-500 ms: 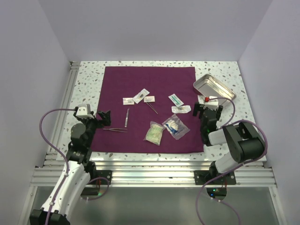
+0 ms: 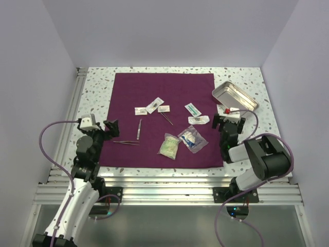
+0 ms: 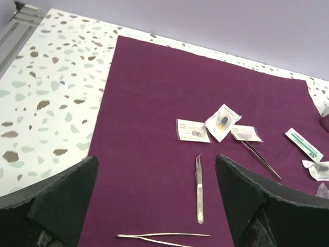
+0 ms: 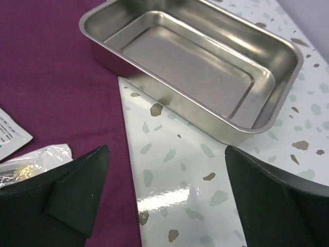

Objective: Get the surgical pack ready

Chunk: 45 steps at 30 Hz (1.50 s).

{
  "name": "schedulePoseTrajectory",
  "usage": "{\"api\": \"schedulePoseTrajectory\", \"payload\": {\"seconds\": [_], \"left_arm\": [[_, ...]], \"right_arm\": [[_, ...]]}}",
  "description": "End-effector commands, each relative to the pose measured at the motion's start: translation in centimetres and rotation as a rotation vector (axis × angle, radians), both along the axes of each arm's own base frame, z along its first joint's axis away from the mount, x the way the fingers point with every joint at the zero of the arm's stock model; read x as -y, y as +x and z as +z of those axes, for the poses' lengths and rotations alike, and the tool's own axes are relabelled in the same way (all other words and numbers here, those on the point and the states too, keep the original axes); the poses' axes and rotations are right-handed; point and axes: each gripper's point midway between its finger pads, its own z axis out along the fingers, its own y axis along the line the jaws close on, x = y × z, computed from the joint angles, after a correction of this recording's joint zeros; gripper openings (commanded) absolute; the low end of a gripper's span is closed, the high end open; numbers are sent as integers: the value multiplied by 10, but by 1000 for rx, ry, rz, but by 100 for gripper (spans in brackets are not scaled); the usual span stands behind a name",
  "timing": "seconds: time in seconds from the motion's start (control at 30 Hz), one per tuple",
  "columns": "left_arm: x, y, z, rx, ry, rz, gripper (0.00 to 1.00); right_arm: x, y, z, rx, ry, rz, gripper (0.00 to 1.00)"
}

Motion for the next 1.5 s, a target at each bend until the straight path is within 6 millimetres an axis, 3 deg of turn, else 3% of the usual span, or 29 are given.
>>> {"api": "schedulePoseTrajectory", "payload": {"seconds": [0.0,0.03,0.07,0.1,0.13,0.17,0.2,0.23,0.27,0.3,0.33,0.37,0.43,0.47,0.53,0.57,0.67,0.87,0.9,1.07,1.1,1.47], "left_arm": [[-8,-4,22,8,-81,65,100],[-29,-6,18,-12,-202,222,100],[-38,-11,8,-55,-213,281,100],[-36,-13,7,-58,-207,271,100],[-33,-12,9,-49,-197,247,100],[-30,-12,10,-42,-198,229,100],[-28,-12,10,-34,-205,214,100],[-27,-13,11,-31,-209,210,100],[-26,-13,12,-28,-215,208,100],[-25,-13,14,-22,-217,198,100],[-24,-14,15,-21,-217,190,100],[-23,-14,17,-19,-210,185,100],[-21,-14,18,-22,-206,172,100],[-21,-15,18,-26,-206,171,100],[-19,-14,17,-31,-201,162,100],[-19,-14,16,-34,-195,157,100],[-16,-13,12,-42,-186,140,100],[-14,-11,4,-54,-172,127,100],[-12,-11,5,-47,-173,120,100],[-7,-12,-3,-62,-160,85,100],[-5,-10,3,-33,-166,73,100],[-1,-8,-2,-37,-157,52,100]], "right_arm": [[4,-12,46,194,-35,-45,98],[-10,-20,55,195,-88,-40,99],[-15,-17,94,271,-78,-60,99],[-24,-19,73,92,-148,-16,98],[-38,-16,71,35,-10,16,99],[-53,1,110,50,68,68,98],[-63,-6,91,-98,67,133,99],[-70,-5,93,-135,74,164,99],[-78,3,110,-132,99,180,98],[-85,2,96,-213,86,214,97],[-98,4,91,-255,84,286,95],[-104,11,101,-260,87,301,92],[-114,12,80,-364,58,361,91],[-120,19,85,-365,55,384,90],[-127,21,61,-473,22,426,87],[-137,27,64,-486,29,470,85],[-147,36,45,-564,3,506,80],[-156,53,23,-647,-16,527,74],[-157,53,8,-692,-45,546,73],[-162,65,-15,-747,-72,560,71],[-162,66,-25,-769,-75,560,71],[-167,85,-51,-837,-117,576,73]]}}
